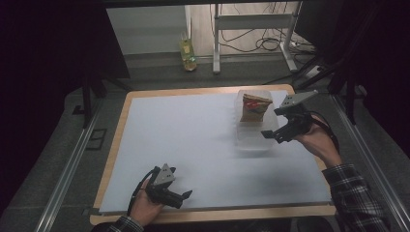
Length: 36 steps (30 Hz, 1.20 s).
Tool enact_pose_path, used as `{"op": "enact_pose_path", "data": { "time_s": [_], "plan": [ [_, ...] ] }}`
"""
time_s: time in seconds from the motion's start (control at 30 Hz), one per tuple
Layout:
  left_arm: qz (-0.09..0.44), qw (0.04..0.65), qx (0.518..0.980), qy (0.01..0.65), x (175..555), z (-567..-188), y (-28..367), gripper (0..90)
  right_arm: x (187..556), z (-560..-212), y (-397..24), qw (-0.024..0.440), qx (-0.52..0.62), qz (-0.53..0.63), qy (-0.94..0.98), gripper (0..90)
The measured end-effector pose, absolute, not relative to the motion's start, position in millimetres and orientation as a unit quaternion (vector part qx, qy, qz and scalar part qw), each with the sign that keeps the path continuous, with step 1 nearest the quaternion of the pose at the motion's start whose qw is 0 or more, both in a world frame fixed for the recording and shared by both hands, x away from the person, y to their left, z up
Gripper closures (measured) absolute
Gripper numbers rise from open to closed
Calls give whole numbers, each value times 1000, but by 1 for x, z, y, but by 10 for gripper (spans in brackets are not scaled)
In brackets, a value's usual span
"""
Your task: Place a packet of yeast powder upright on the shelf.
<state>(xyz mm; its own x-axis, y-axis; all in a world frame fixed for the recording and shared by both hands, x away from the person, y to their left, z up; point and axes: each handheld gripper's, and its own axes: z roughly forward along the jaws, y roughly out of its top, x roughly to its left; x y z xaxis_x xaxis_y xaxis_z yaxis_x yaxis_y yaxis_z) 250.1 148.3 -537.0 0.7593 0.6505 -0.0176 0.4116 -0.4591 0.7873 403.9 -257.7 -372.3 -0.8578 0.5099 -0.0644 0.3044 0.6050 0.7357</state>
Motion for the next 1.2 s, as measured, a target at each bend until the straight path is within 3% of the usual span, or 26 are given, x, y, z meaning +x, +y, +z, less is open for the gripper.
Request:
{"op": "enact_pose_path", "data": {
  "time_s": [0.3, 1.2],
  "plan": [
    [141, 415, 839, 324, 249, -536, 148, 19, 383, -375, -261, 148, 231, 385, 881, 0],
    [160, 426, 828, 327, 247, -535, 149, 39, 345, -400, -251, 123, 225, 407, 877, 0]
  ]
}}
